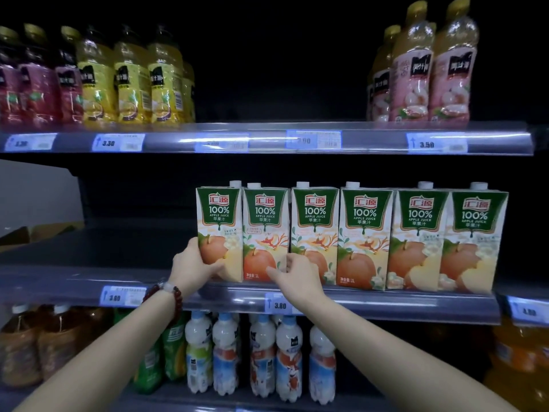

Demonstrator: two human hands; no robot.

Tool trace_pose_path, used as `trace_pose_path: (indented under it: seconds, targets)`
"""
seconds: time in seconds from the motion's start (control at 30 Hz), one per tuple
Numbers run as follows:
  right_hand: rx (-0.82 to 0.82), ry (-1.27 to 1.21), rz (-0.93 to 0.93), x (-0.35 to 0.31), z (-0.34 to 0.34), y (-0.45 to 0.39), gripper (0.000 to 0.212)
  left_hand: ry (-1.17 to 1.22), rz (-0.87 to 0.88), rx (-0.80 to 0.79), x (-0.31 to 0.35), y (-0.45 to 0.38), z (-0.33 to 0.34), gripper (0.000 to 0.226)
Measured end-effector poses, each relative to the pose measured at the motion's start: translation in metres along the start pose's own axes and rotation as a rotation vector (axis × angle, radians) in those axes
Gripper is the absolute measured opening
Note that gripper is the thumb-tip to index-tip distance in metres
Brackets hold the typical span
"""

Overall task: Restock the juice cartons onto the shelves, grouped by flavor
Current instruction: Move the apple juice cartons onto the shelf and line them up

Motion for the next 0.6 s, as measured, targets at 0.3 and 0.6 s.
trace_pose_path:
  seconds: [0.3,0.6]
  targets:
    - [0.169,0.150,-0.110,0.025,-0.074,0.007,0.040,-0.076,0.092,0.151,0.072,0.032,0.022,0.039]
    - [0.267,0.186,-0.077,0.095,-0.185,0.027,0.030,0.161,0.335,-0.046,0.173,0.085,0.107,0.020]
Point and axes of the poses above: each hand's wrist, its own y-axis away from the middle knuckle, its own z-axis out of the palm, x = y × z, the point moved 6 cm from there along -y, towards the middle knuckle, and after that the axes turned 3 degrees about z, right-handed, at the moved point
